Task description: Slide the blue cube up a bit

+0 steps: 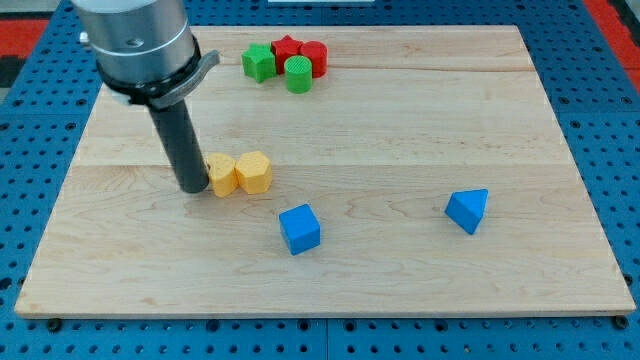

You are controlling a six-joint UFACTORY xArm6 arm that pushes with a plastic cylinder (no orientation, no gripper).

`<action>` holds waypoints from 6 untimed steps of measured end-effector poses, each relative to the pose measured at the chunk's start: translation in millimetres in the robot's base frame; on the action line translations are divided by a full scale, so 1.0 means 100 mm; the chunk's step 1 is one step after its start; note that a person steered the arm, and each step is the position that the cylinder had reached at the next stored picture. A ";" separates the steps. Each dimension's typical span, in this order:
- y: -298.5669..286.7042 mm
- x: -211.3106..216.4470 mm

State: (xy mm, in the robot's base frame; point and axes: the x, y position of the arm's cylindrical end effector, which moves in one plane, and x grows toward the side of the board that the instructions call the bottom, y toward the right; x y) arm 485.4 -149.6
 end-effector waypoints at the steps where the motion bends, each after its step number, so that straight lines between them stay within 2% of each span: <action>1: 0.00 0.51; 2: 0.74 0.92; 3: 1.36 0.99; 6: 1.10 0.60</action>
